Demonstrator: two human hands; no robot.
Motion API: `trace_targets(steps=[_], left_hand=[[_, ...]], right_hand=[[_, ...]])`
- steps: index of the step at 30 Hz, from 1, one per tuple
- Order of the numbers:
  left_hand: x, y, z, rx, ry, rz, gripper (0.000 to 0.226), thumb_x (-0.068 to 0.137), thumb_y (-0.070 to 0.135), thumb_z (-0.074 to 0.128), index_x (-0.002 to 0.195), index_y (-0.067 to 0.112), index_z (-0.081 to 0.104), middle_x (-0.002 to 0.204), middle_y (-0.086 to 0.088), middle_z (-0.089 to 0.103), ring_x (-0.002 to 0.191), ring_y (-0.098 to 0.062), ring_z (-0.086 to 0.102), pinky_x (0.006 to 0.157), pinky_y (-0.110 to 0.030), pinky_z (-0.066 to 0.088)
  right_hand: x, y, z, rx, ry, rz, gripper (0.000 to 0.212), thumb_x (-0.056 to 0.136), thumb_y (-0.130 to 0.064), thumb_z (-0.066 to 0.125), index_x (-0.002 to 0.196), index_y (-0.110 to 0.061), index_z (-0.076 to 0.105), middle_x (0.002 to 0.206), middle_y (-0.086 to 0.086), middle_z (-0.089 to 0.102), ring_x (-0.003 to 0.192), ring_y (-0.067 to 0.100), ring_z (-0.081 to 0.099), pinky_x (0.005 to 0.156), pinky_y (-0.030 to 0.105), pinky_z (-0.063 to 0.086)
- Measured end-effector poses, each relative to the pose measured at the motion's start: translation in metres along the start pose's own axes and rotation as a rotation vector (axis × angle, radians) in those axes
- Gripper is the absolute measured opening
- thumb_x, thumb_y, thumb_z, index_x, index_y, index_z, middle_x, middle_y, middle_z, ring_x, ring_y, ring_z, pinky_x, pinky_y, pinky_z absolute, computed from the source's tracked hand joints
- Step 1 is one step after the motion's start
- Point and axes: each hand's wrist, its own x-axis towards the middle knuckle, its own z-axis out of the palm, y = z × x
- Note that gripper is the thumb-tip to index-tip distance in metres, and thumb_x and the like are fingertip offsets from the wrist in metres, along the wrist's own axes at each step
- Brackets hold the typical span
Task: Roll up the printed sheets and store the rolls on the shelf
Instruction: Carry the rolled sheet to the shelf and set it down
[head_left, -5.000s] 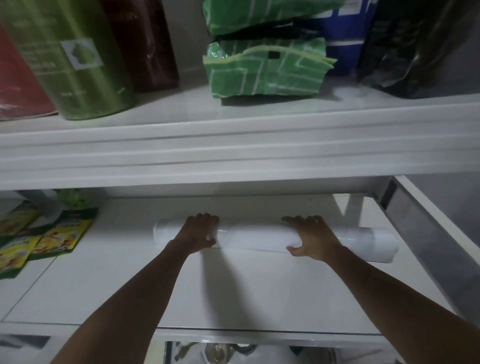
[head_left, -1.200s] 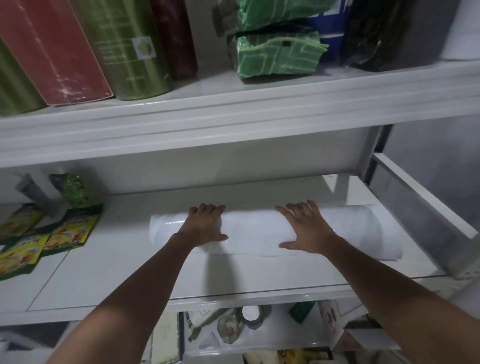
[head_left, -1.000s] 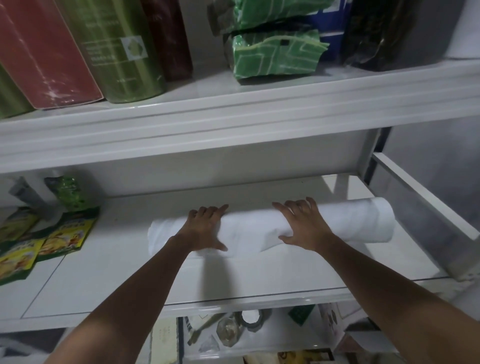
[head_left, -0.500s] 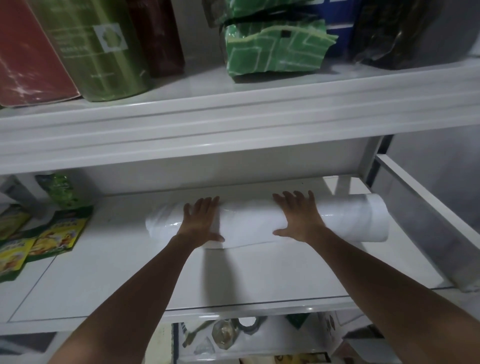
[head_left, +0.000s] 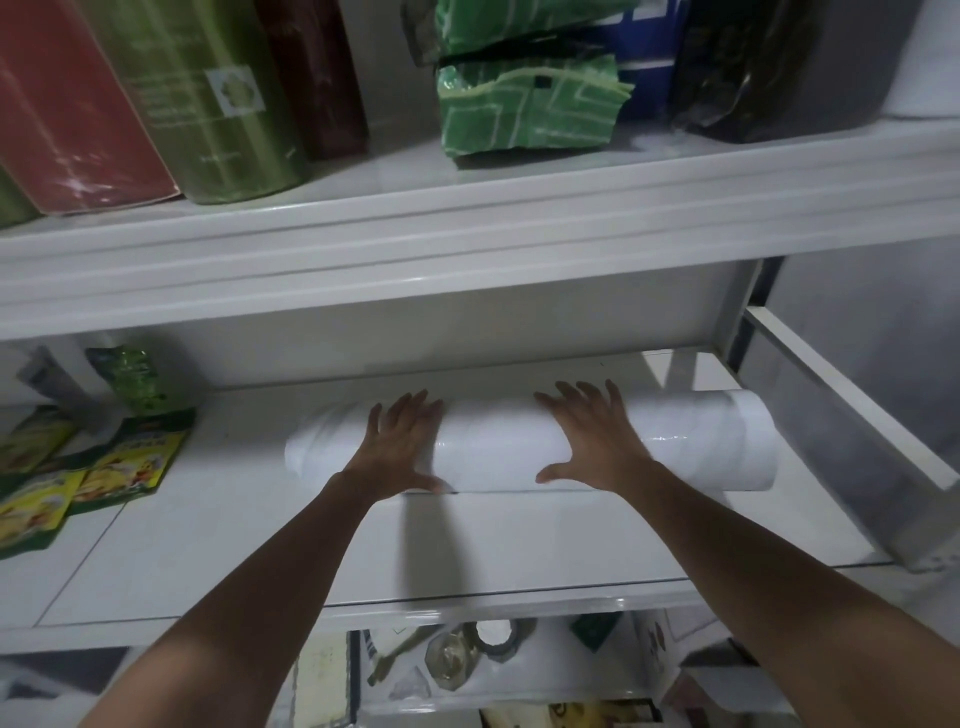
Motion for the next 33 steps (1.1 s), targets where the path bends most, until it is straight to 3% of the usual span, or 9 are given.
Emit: trace_targets(steps=[6,12,15,18,23,25,29,33], left_hand=[[-0.008,0.004,-0.003,-0.036,-0.005,0.005,0.118,0.056,0.093,0.016,0.142,0.014,0.023,0.148,-0.014,0.029,0.135,-0.032,0.027,0.108,-0.053,0.017],[-0.017,0.009,-0.01,-0.018,0.034,-0.024,0.1,0.074,0.082,0.011,0.138,0.009,0.034,0.141,-0.017,0.039,0.129,-0.034,0.038,0.104,-0.054,0.027],[-0.018,0.007,-0.016,-0.032,0.055,-0.038,0.082,0.082,0.067,0.02,0.139,0.01,0.033,0.141,-0.017,0.039,0.128,-0.034,0.038,0.105,-0.052,0.027],[-0.016,0.009,-0.027,-0.016,0.105,-0.039,0.063,0.083,0.047,0.031,0.13,0.008,0.045,0.127,-0.018,0.054,0.113,-0.035,0.054,0.096,-0.051,0.039],[-0.006,0.016,-0.061,-0.008,0.166,0.001,0.051,0.079,0.038,0.037,0.112,0.007,0.061,0.106,-0.014,0.068,0.091,-0.03,0.066,0.085,-0.038,0.048],[-0.001,0.02,-0.072,-0.041,0.183,0.025,0.05,0.082,0.038,0.039,0.113,0.005,0.061,0.108,-0.015,0.067,0.094,-0.031,0.065,0.088,-0.038,0.047],[0.006,0.038,-0.097,-0.07,0.173,-0.001,0.046,0.092,0.031,0.048,0.134,0.012,0.042,0.136,-0.011,0.048,0.125,-0.027,0.043,0.107,-0.036,0.027],[0.008,0.066,-0.115,-0.051,0.181,0.023,0.048,0.093,0.031,0.047,0.137,0.015,0.037,0.141,-0.008,0.043,0.128,-0.024,0.039,0.108,-0.034,0.025]], right_hand=[[-0.013,-0.004,0.0,0.035,0.044,-0.016,0.092,0.064,-0.081,0.035,0.135,-0.023,0.04,0.135,0.011,0.048,0.12,0.034,0.045,0.107,0.059,0.023],[-0.019,-0.008,-0.007,0.034,0.077,-0.009,0.079,0.073,-0.072,0.035,0.133,-0.022,0.044,0.132,0.011,0.051,0.116,0.033,0.048,0.105,0.057,0.027],[-0.017,-0.01,-0.014,0.022,0.11,-0.004,0.069,0.076,-0.062,0.051,0.131,-0.02,0.047,0.129,0.012,0.053,0.112,0.033,0.051,0.104,0.055,0.029],[-0.014,-0.015,-0.024,0.026,0.133,0.018,0.062,0.077,-0.05,0.063,0.129,-0.018,0.051,0.127,0.013,0.054,0.11,0.034,0.053,0.104,0.053,0.029],[-0.009,-0.025,-0.051,0.065,0.124,0.112,0.053,0.088,-0.04,0.053,0.135,-0.018,0.044,0.136,0.011,0.048,0.12,0.03,0.046,0.108,0.047,0.021],[-0.011,-0.028,-0.063,0.08,0.155,0.148,0.05,0.087,-0.036,0.054,0.132,-0.017,0.047,0.132,0.011,0.052,0.116,0.03,0.048,0.106,0.046,0.024],[-0.02,-0.031,-0.089,0.117,0.215,0.18,0.044,0.084,-0.027,0.057,0.126,-0.014,0.053,0.122,0.012,0.058,0.107,0.032,0.053,0.101,0.044,0.029],[-0.04,-0.029,-0.116,0.109,0.224,0.22,0.042,0.085,-0.026,0.052,0.127,-0.017,0.053,0.121,0.01,0.058,0.108,0.03,0.051,0.098,0.04,0.029]])
